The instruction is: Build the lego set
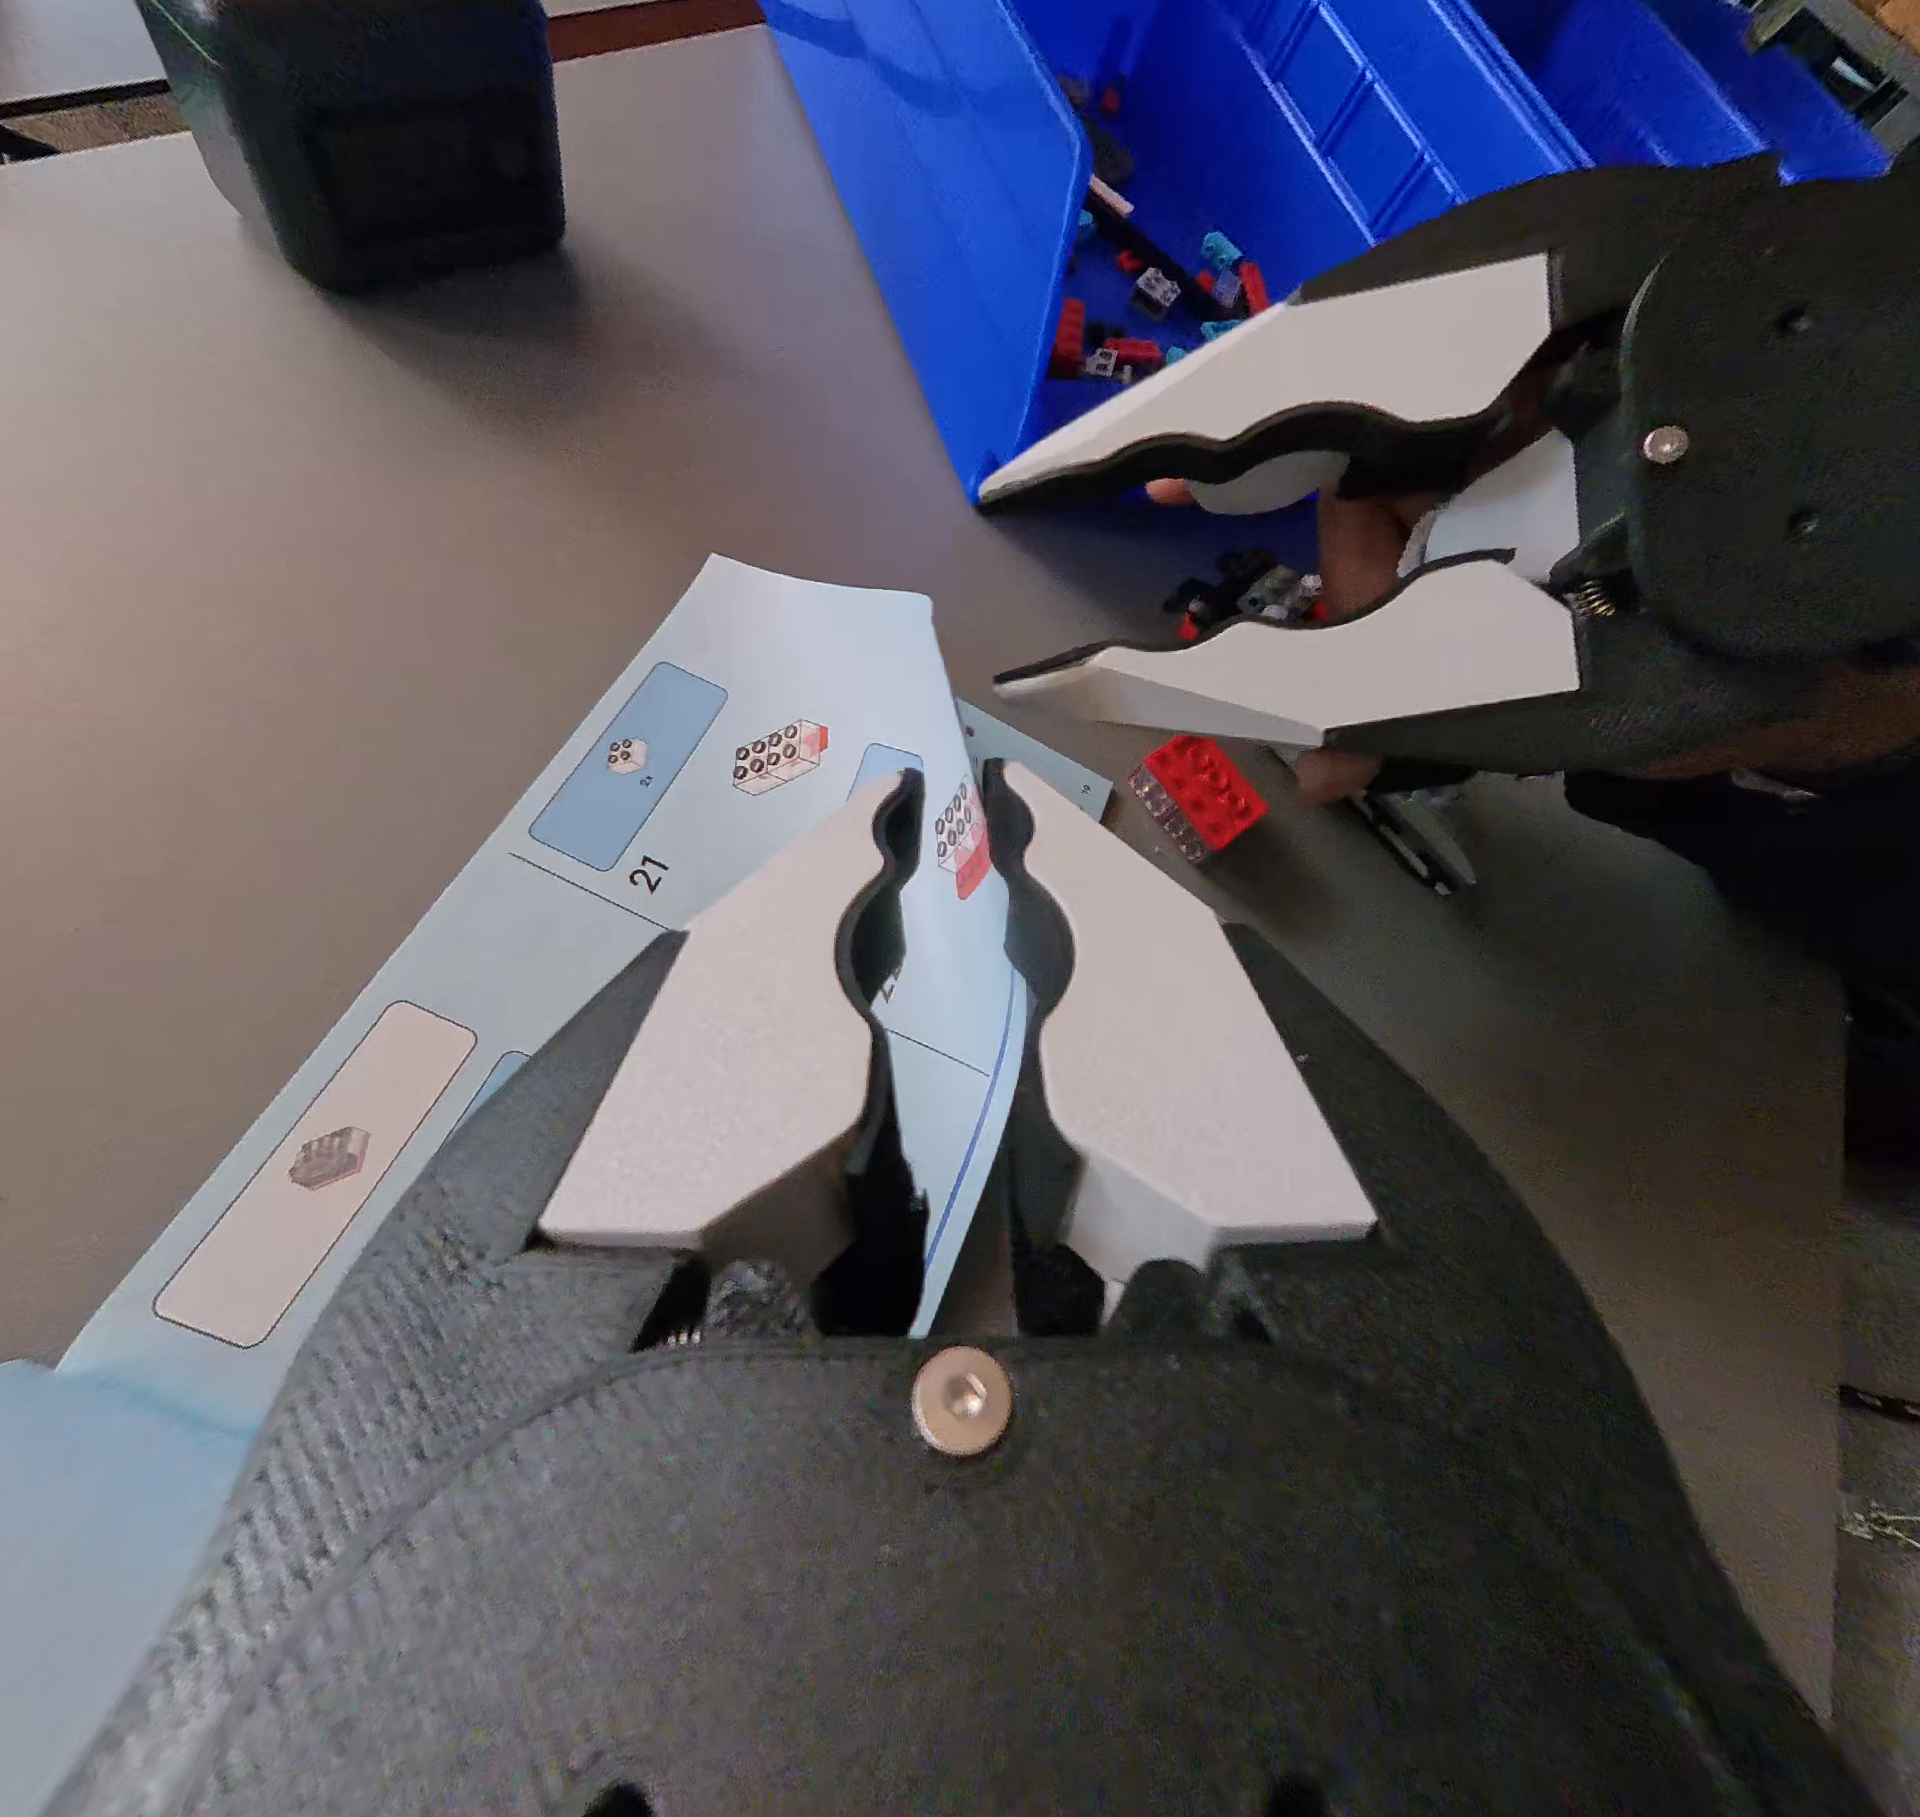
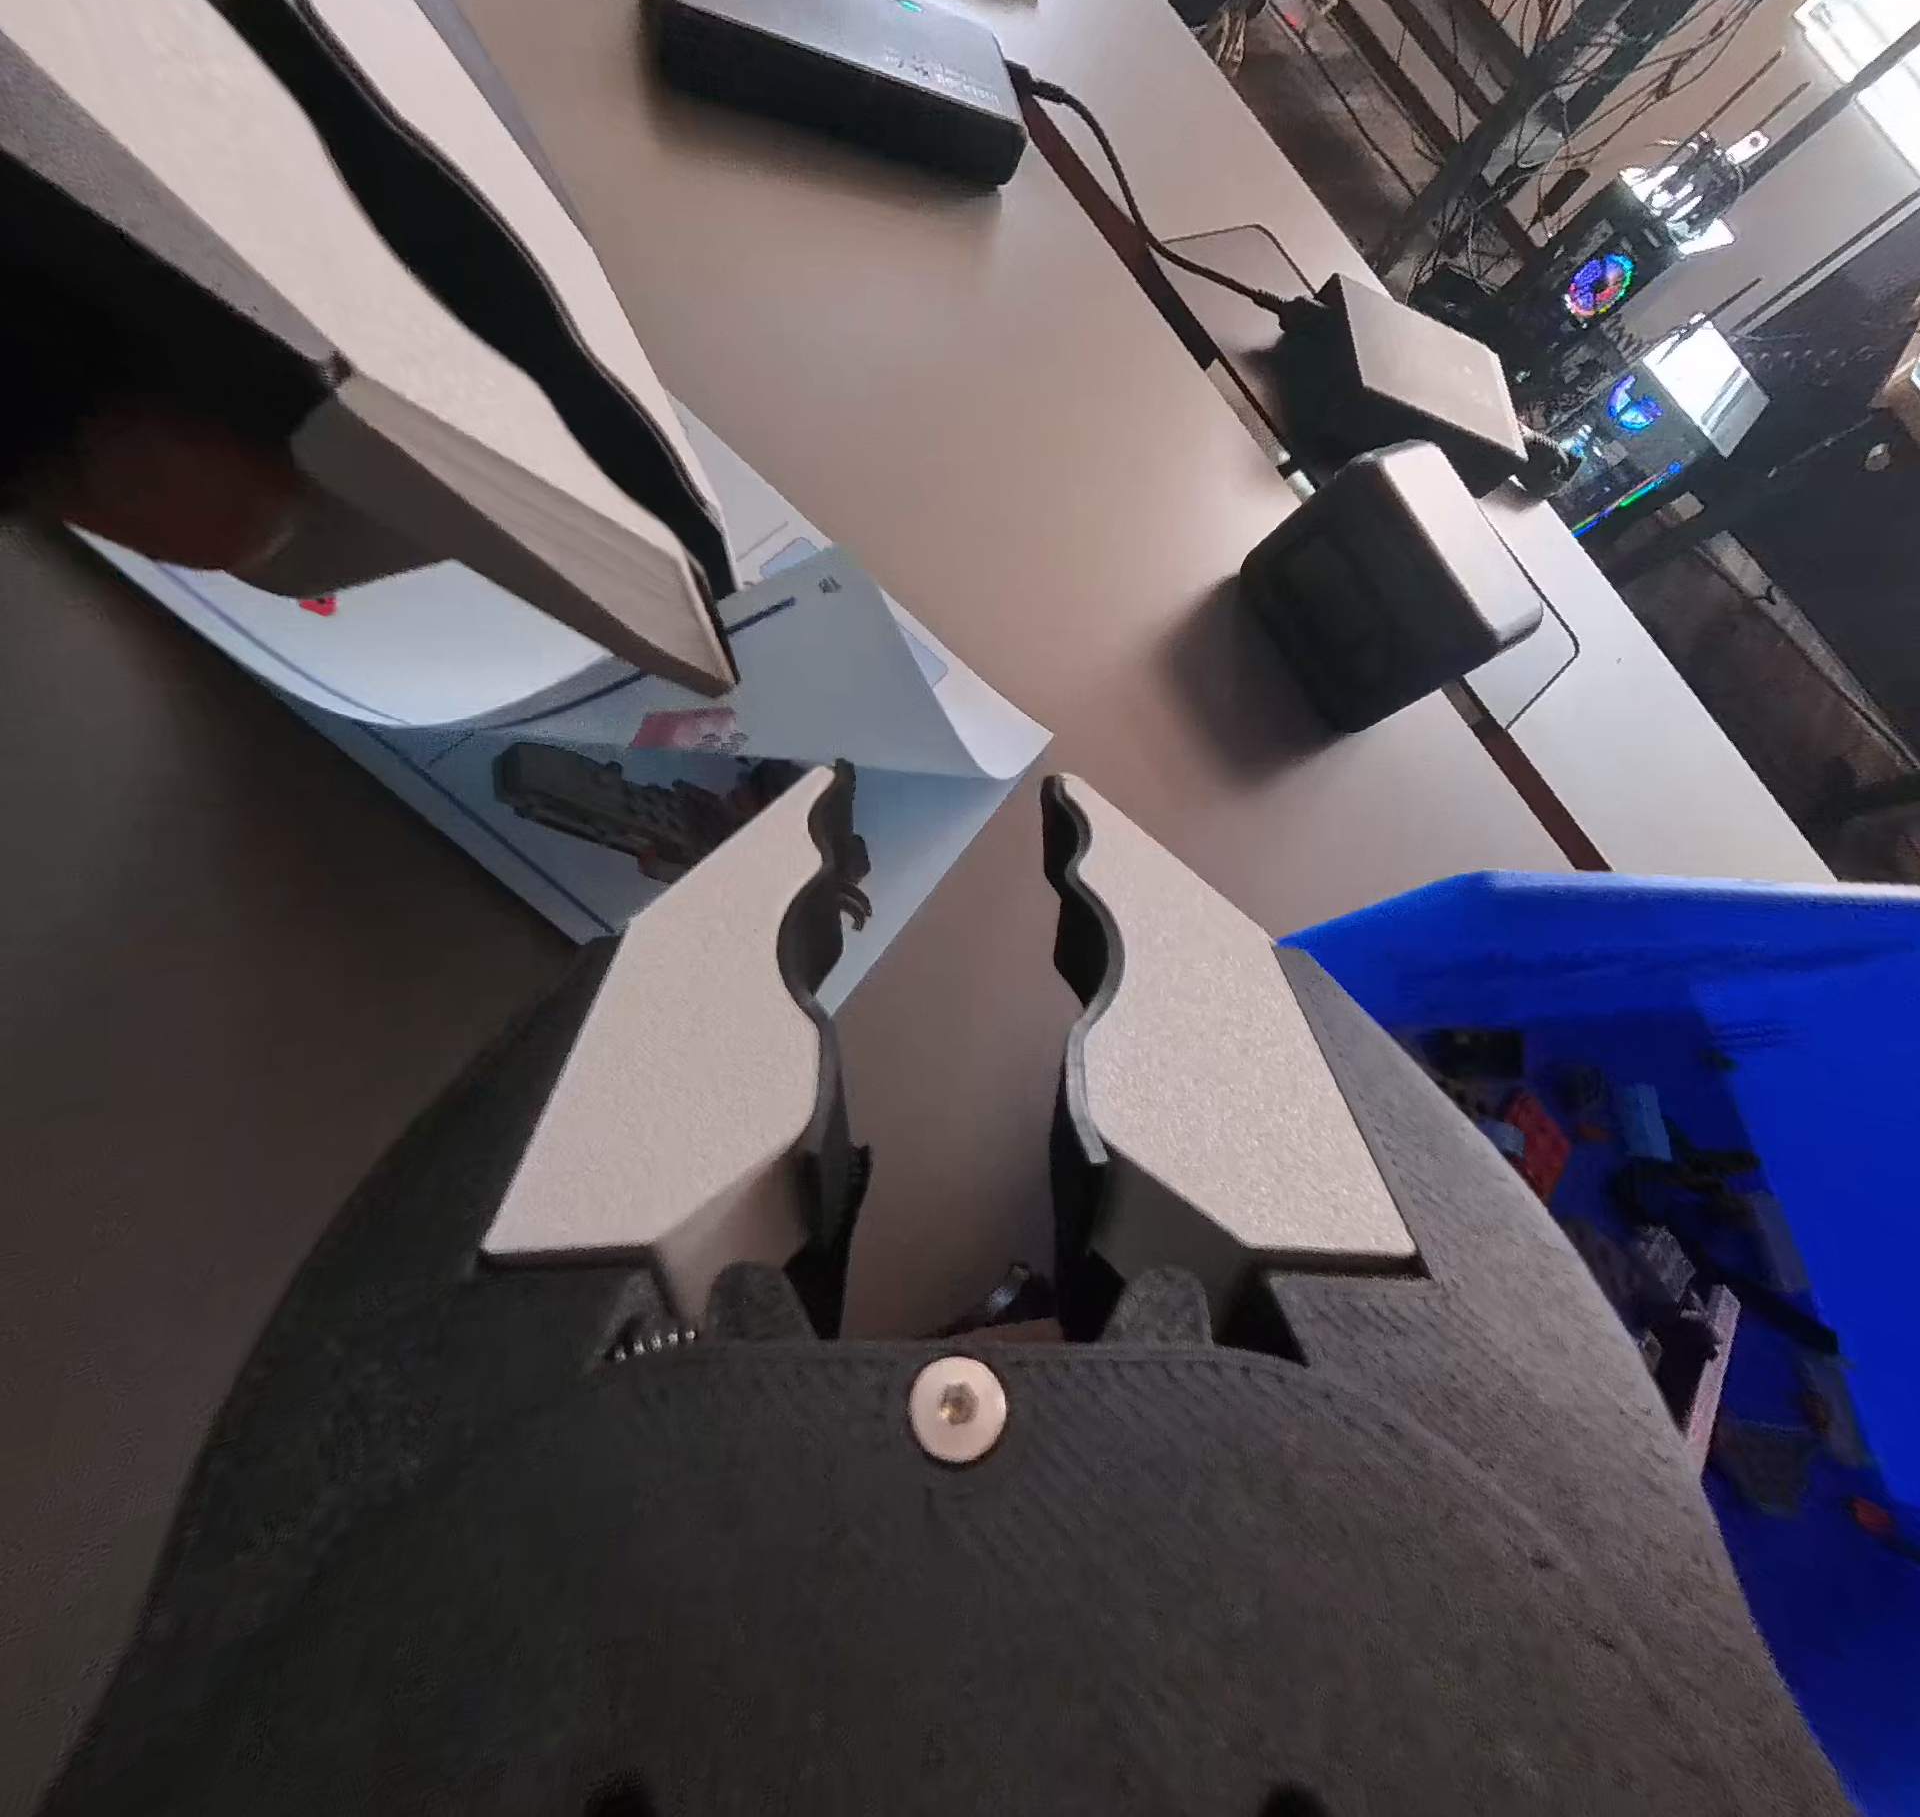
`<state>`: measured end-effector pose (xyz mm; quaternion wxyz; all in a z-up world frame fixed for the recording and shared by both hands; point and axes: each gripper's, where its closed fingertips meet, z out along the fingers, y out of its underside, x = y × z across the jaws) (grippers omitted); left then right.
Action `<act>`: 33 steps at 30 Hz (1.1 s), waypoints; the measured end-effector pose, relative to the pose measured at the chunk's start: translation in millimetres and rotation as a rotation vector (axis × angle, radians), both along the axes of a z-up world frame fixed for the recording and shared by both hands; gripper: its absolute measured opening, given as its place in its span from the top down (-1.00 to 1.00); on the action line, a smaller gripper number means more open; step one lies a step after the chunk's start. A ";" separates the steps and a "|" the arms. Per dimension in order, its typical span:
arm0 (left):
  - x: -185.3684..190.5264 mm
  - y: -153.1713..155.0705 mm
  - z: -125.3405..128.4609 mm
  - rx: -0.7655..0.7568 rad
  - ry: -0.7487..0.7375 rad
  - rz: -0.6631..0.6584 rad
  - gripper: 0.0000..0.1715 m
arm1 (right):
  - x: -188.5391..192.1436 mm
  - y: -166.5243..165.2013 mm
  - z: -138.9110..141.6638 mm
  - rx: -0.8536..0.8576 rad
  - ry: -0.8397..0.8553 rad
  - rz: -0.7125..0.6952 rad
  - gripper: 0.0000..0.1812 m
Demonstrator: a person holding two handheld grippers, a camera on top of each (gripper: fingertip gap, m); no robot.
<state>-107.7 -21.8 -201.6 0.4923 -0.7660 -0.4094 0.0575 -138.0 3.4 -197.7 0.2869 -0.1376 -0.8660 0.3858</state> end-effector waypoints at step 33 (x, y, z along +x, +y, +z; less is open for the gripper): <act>13.6 31.0 -39.4 -0.523 0.292 -0.222 0.99 | -3.1 35.7 -17.9 0.055 -0.006 -0.022 0.57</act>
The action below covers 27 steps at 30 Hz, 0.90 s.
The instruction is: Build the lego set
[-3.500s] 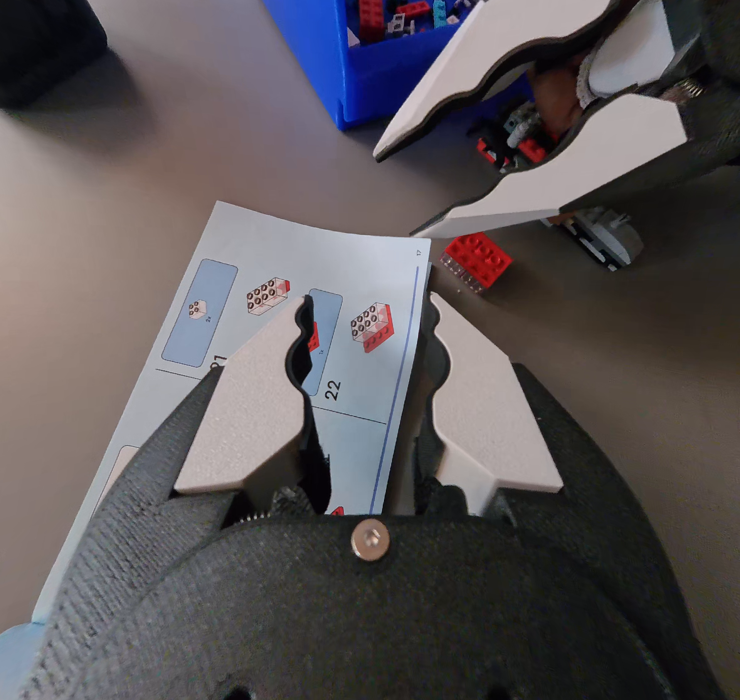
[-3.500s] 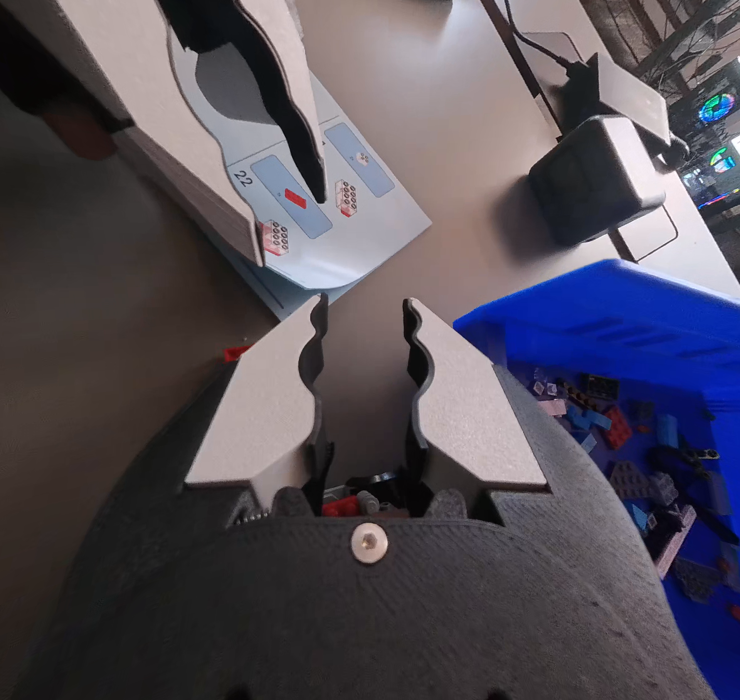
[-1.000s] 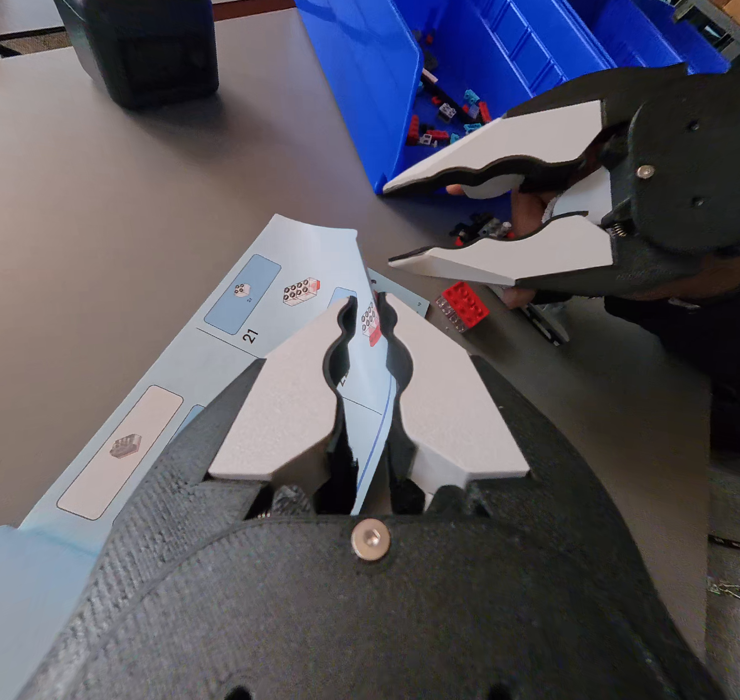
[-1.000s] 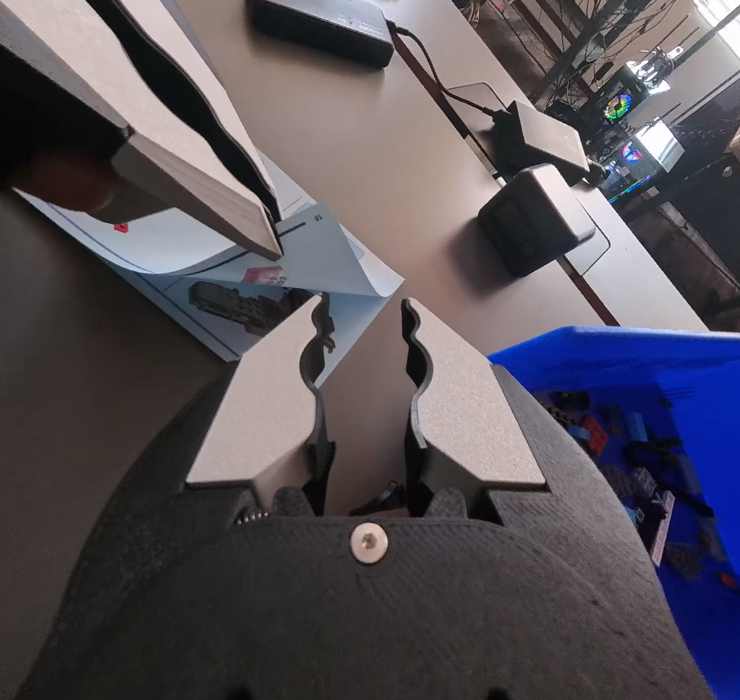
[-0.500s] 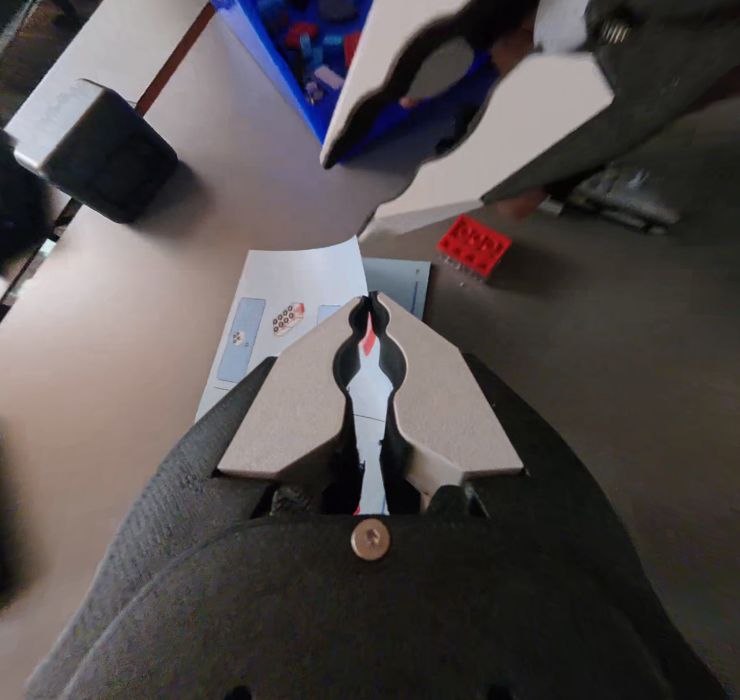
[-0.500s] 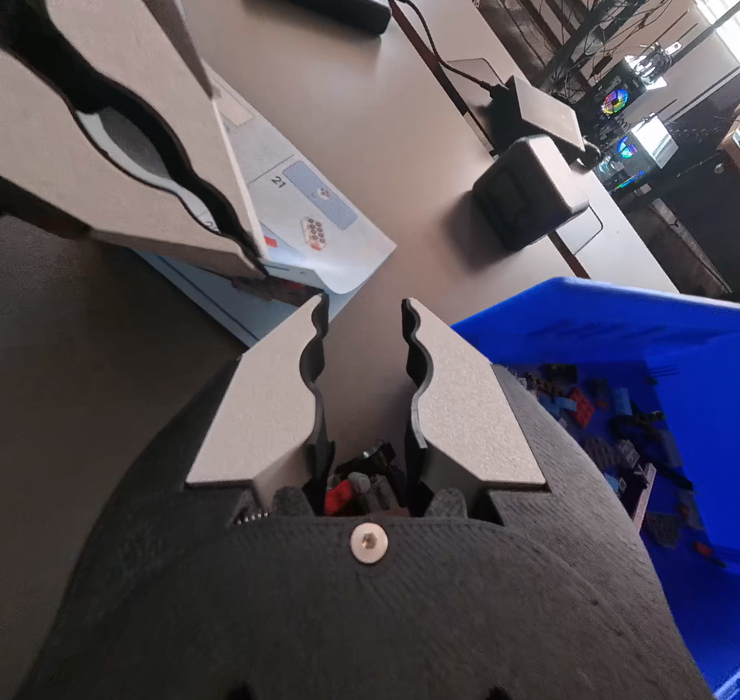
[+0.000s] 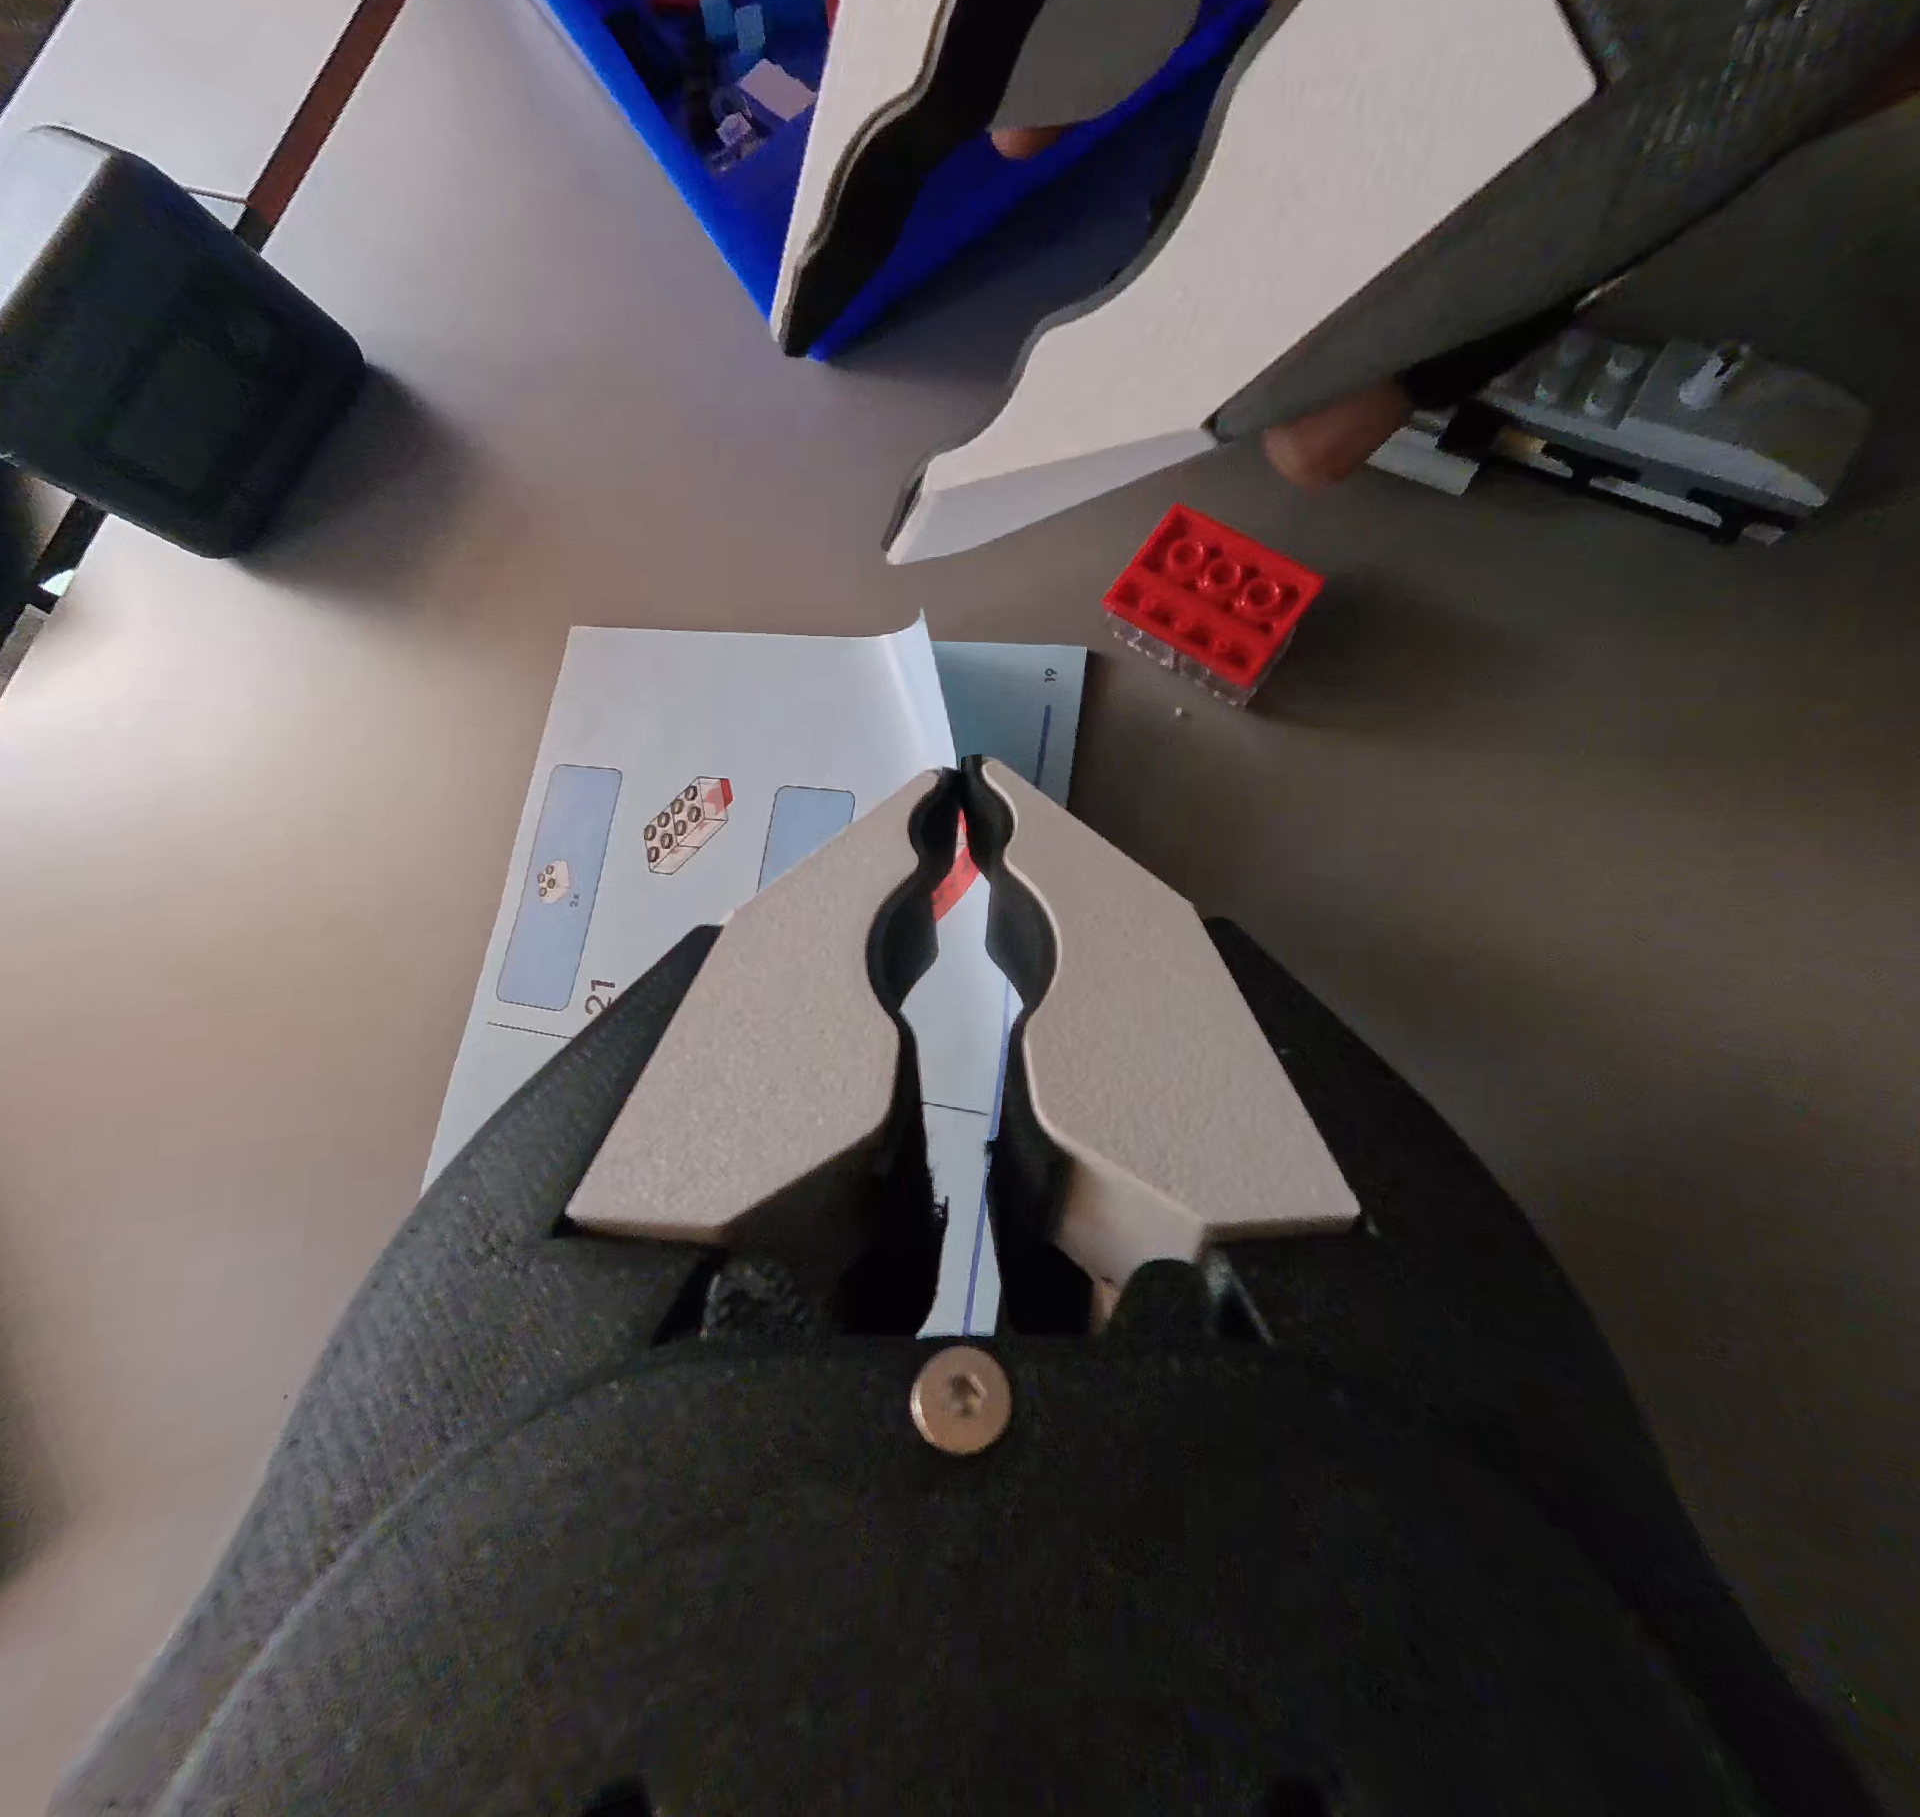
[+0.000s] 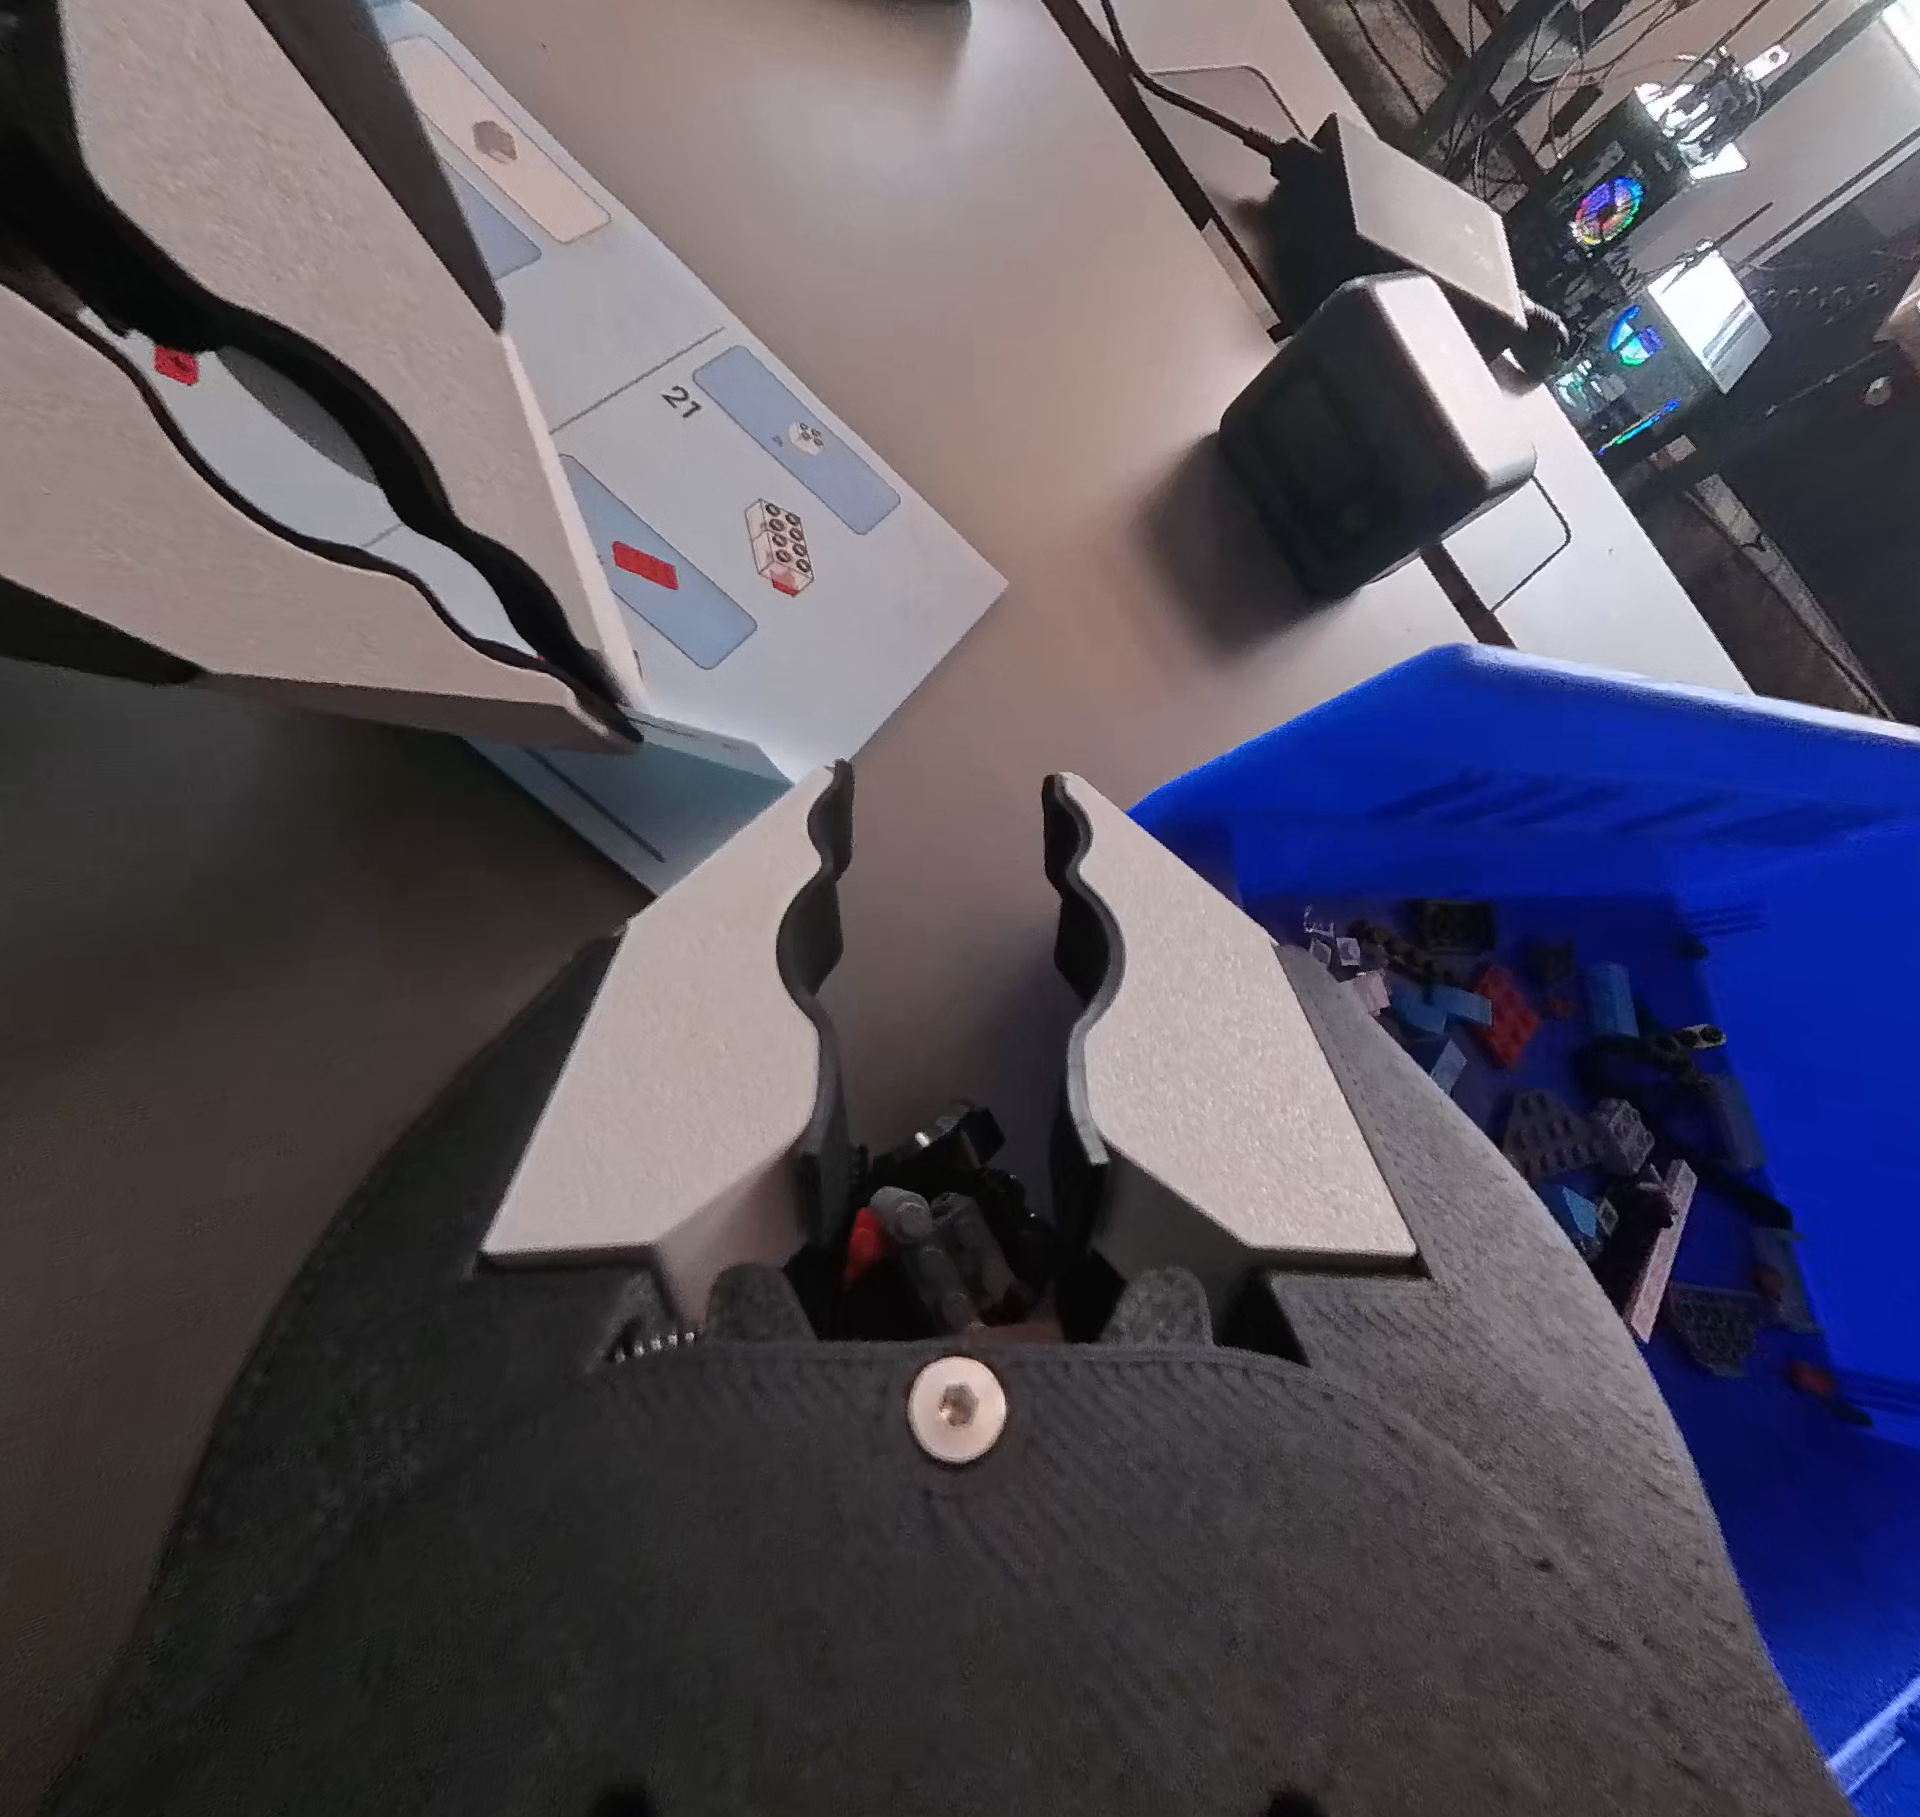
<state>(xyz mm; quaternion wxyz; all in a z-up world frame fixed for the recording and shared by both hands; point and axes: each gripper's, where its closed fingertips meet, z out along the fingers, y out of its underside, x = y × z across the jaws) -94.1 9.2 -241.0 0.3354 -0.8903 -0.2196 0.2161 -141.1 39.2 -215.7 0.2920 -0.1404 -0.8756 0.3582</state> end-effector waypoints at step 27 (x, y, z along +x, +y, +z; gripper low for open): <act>79.0 -246.7 61.1 0.953 -0.027 0.884 0.99 | 11.3 2.6 15.9 -0.057 -0.008 0.042 0.60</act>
